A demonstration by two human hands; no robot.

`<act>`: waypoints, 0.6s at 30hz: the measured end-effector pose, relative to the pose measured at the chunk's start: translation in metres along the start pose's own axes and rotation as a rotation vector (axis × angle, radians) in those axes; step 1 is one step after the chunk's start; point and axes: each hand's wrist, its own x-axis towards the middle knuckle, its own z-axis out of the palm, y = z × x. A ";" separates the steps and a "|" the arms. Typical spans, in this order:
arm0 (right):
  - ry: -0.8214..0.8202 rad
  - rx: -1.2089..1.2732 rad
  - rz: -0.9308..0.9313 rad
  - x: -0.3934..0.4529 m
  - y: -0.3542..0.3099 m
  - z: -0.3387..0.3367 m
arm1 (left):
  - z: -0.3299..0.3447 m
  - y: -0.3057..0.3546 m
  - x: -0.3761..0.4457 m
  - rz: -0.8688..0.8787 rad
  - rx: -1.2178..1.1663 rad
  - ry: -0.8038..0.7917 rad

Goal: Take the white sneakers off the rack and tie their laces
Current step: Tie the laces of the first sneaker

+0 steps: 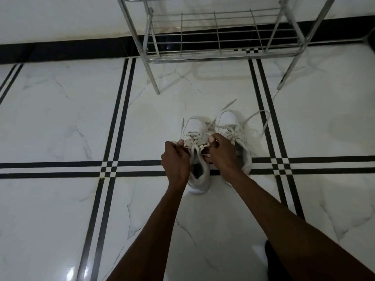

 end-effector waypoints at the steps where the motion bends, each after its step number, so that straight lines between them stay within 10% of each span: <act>1: -0.008 0.032 0.015 0.001 0.003 0.000 | 0.000 0.000 0.000 -0.020 -0.016 -0.003; 13: -0.222 0.356 0.009 0.011 -0.023 -0.025 | -0.032 0.005 0.011 -0.195 -0.594 -0.279; 18: -0.244 0.273 -0.090 0.021 -0.036 -0.022 | -0.051 0.030 0.040 0.149 -0.331 -0.306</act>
